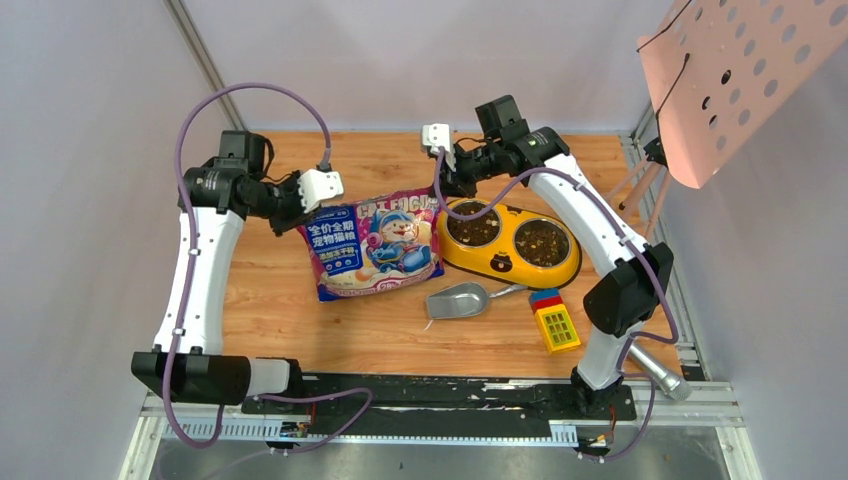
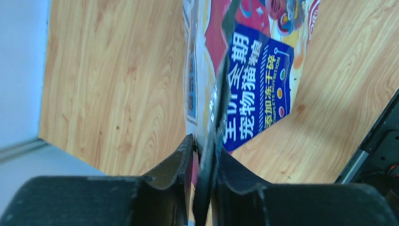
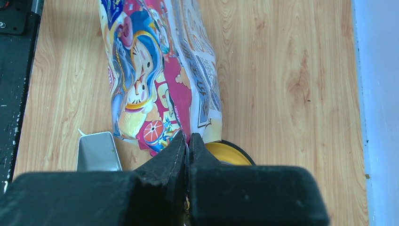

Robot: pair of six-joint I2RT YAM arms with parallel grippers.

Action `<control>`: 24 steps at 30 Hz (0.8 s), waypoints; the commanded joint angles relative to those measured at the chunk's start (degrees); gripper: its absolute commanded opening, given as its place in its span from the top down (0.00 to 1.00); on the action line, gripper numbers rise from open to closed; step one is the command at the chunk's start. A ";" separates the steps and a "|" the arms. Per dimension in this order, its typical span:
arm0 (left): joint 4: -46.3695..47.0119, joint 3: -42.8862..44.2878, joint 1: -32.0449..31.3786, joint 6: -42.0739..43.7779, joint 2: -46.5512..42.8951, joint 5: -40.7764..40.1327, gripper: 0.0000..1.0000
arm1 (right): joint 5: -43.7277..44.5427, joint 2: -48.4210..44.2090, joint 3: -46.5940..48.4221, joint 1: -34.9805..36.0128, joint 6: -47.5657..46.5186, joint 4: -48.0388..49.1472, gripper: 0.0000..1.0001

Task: Serve the pet food

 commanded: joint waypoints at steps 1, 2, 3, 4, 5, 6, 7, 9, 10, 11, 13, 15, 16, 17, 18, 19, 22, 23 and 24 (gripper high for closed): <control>-1.78 1.96 2.71 1.00 -2.24 -4.73 0.87 | 5.62 -3.43 1.56 -3.59 -1.25 -2.39 1.00; -2.90 2.57 2.78 1.94 -2.41 -4.47 0.98 | 5.75 -3.56 1.37 -3.63 -1.28 -2.44 1.00; -4.18 3.25 4.11 2.77 -1.90 -3.61 0.99 | 5.85 -3.60 1.20 -3.64 -1.28 -2.42 1.00; -7.41 4.85 4.45 3.76 -1.27 -3.47 1.00 | 5.91 -3.68 0.96 -3.72 -1.28 -2.42 1.00; -8.64 5.79 4.74 3.46 0.03 -3.32 1.00 | 5.94 -3.78 0.79 -3.72 -1.21 -2.53 1.00; -10.37 7.25 5.04 2.77 0.62 -3.15 1.00 | 5.95 -3.91 0.69 -3.72 -1.15 -2.56 1.00; -10.73 7.56 5.22 2.53 1.10 -2.62 1.00 | 5.95 -3.96 0.60 -3.72 -1.07 -2.54 1.00; -9.23 6.55 5.50 1.71 -0.14 -2.49 0.97 | 6.34 -3.99 0.53 -3.72 -0.24 -2.48 0.88; -6.34 4.75 5.45 0.73 -0.83 -2.52 0.94 | 6.69 -3.88 0.54 -3.72 0.26 -2.48 0.76; -4.98 3.90 5.42 0.50 -2.28 -2.51 0.96 | 6.95 -3.92 0.48 -3.72 0.52 -2.61 0.72; -3.40 2.03 5.42 1.31 -3.20 -2.11 1.00 | 7.19 -4.03 0.17 -3.72 0.21 -2.86 0.80; -4.87 2.87 5.44 1.09 -2.25 -1.31 1.00 | 7.19 -4.18 0.12 -3.73 -0.57 -3.59 0.99; -5.39 3.31 5.47 0.81 -1.84 -1.00 1.00 | 7.07 -4.23 0.11 -3.79 -0.84 -3.88 1.00; -5.98 3.92 5.48 0.46 -1.14 -0.57 1.00 | 6.66 -4.33 0.11 -3.88 -1.06 -4.00 1.00; -5.98 4.05 5.44 0.27 -0.98 -0.27 1.00 | 6.28 -4.40 0.23 -4.02 -1.10 -4.05 1.00; -5.49 3.95 5.46 -0.33 -0.97 -0.17 1.00 | 5.96 -4.34 0.31 -4.06 -1.11 -4.13 1.00; -3.62 3.16 5.49 -1.34 -1.94 -0.27 1.00 | 5.10 -4.14 0.69 -4.12 -0.98 -4.38 1.00; -2.76 2.81 5.51 -2.16 -2.08 -0.39 1.00 | 5.00 -4.08 0.65 -4.19 -0.68 -4.39 1.00; -2.45 2.66 5.54 -2.67 -2.35 -0.75 1.00 | 4.94 -4.06 0.64 -4.39 -0.16 -4.33 1.00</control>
